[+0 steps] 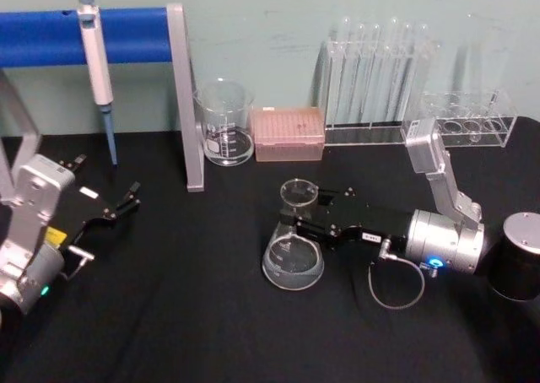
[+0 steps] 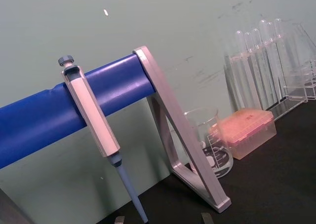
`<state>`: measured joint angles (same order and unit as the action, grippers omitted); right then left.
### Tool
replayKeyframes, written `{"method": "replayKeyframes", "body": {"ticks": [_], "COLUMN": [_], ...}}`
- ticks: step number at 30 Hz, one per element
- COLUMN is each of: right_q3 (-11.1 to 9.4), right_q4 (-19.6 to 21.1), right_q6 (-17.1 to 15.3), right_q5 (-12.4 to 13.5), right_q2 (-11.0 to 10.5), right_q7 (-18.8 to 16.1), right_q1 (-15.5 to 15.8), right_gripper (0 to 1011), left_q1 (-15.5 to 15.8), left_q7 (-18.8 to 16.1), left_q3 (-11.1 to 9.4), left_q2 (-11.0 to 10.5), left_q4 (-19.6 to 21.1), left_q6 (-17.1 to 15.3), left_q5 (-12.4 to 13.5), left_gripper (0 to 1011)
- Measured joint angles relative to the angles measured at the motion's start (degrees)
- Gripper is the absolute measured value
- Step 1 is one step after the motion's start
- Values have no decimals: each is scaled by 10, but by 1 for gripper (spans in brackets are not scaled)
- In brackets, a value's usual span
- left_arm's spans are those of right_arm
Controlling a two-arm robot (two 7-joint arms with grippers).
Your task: Grasp the erlenmeyer flask with one hand, shake it three times, then place it back.
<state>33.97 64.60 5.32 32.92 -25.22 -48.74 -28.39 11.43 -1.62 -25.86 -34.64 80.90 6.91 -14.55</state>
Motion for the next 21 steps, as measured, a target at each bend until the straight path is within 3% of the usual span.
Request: {"method": "replayKeyframes", "body": {"ticks": [15, 21], "right_q3": [-1, -11], "right_q4": [-3, 1], "right_q6": [1, 2], "right_q5": [1, 9], "right_q2": [1, 3], "right_q7": [0, 9], "right_q1": [0, 5], "right_gripper": [451, 451], "left_q1": [0, 0], "left_q7": [0, 0], "left_q3": [0, 0], "left_q2": [0, 0], "left_q4": [0, 0], "left_q6": [0, 0], "left_q5": [0, 0], "left_gripper": [1001, 1001]}}
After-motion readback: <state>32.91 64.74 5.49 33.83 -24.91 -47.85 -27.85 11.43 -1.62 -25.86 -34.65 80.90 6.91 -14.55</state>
